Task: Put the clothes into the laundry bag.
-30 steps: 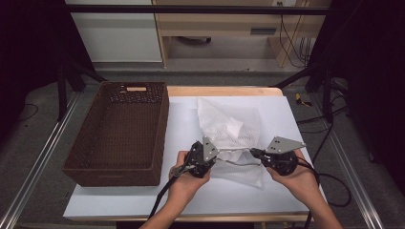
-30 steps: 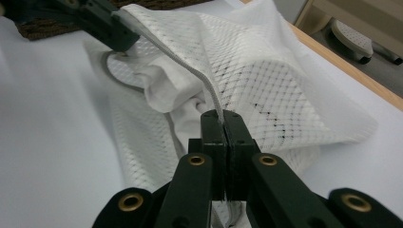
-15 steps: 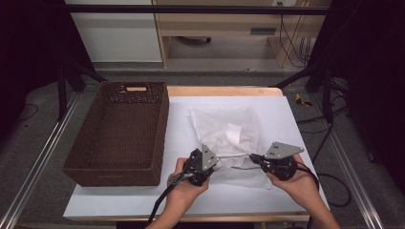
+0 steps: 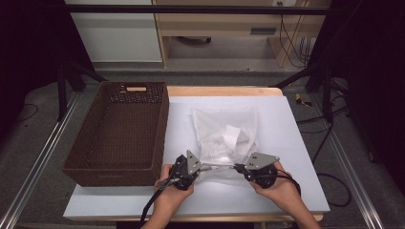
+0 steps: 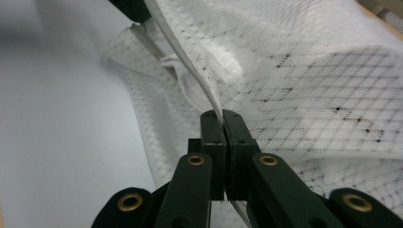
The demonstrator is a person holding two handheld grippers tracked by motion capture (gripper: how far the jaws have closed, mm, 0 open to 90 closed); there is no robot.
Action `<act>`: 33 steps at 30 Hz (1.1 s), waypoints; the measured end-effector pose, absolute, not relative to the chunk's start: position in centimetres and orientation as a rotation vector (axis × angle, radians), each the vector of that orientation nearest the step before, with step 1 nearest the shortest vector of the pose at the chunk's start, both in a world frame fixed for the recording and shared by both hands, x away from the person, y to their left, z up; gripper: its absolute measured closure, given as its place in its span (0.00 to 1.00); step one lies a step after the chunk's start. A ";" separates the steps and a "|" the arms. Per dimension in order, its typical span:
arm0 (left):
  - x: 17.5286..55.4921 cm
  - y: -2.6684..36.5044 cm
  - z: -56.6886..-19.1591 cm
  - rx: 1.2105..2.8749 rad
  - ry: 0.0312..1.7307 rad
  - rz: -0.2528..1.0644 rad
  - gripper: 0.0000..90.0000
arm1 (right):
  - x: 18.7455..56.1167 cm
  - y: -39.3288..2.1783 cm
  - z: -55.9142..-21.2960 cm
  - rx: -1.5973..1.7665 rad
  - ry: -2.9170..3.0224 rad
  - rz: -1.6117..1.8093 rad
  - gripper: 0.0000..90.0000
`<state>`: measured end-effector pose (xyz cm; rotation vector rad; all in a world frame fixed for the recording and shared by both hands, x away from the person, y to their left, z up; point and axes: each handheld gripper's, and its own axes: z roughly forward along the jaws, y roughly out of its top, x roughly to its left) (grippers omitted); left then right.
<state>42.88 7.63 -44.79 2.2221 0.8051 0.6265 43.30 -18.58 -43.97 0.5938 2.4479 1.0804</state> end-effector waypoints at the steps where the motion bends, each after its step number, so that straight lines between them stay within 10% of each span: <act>1: 42.8 7.7 -45.0 2.229 0.808 0.627 0.99 | 43.3 -18.4 -44.2 0.589 2.455 1.075 0.99; 33: 41.7 10.5 -44.5 2.087 0.888 0.569 0.88 | 44.1 -16.3 -46.9 0.562 2.531 0.950 0.99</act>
